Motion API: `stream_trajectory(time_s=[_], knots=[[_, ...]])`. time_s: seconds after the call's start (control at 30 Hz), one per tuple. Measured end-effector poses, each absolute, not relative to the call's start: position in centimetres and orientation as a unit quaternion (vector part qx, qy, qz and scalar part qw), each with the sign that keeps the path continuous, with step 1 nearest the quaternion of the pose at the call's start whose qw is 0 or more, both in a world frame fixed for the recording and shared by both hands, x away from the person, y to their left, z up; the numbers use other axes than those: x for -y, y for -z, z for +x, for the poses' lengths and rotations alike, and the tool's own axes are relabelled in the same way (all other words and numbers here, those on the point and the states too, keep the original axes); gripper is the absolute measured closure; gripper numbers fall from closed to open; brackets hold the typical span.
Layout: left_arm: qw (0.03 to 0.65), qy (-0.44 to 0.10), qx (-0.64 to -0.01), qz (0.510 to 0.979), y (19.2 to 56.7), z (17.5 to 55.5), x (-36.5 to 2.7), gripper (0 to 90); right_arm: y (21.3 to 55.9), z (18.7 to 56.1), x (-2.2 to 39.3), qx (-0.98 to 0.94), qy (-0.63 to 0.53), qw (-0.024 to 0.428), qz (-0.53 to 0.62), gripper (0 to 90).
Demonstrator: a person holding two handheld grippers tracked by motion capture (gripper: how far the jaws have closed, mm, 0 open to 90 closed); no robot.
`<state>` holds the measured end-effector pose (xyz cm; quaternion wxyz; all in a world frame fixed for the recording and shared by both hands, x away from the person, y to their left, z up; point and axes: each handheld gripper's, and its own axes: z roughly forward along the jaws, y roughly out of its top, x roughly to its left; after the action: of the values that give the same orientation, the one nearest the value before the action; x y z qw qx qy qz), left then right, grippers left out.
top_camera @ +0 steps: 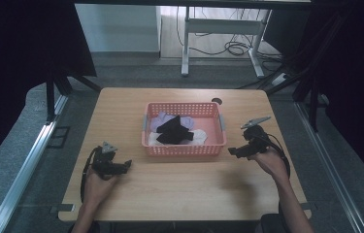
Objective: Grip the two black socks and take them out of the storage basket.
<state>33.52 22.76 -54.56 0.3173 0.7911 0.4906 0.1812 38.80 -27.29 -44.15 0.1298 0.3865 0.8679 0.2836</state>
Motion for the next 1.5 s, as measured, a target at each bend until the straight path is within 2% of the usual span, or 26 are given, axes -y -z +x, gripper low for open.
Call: stream_trajectory(time_s=[0.5,0.67,0.93,1.5], knots=[[0.319,-0.182,-0.49,0.791,54.6,33.5,-22.8,12.1,40.2,41.9,24.1,-0.878,-0.278,0.122,0.369,13.6],[0.318,-0.182,-0.49,0.791,54.6,33.5,-22.8,12.0,40.1,43.2,22.7,-0.88,-0.282,0.1,0.369,13.6],[0.319,-0.182,-0.491,0.79,54.6,33.5,-22.7,12.0,40.3,44.9,19.9,-0.888,-0.276,0.09,0.357,14.2],[0.32,-0.181,-0.491,0.79,54.6,33.5,-22.7,12.0,41.2,47.3,13.1,-0.905,-0.275,0.052,0.322,22.6]])
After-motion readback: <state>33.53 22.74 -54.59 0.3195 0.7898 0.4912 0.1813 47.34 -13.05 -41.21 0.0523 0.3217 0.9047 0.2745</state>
